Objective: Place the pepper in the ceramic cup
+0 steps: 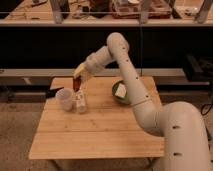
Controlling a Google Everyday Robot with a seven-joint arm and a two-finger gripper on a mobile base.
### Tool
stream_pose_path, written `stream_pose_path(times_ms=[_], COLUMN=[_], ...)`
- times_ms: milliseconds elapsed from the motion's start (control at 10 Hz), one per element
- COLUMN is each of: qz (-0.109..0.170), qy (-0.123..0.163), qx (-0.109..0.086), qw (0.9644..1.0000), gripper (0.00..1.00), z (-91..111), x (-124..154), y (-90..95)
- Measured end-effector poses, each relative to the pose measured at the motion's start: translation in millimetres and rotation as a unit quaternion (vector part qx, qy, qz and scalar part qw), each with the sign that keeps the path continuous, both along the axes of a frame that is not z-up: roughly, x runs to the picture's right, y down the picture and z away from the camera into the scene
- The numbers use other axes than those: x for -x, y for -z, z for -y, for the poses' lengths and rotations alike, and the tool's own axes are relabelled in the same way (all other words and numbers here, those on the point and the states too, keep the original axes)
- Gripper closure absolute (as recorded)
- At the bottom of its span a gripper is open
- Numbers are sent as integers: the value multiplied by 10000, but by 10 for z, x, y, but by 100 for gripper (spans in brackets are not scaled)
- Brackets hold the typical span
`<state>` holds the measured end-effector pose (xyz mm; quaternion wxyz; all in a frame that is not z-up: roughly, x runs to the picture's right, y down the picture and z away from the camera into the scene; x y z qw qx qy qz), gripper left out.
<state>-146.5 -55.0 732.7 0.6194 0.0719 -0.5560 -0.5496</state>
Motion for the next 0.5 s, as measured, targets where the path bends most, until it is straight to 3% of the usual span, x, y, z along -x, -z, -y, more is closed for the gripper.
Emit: stream_pose_path(times_ms=[300,500], qz=[-109,-366], qy=[536,736], qx=[-266,-289], qw=[9981,9962], gripper=[91,91], z=[-262,-366], x=[459,663], y=[-134,-326])
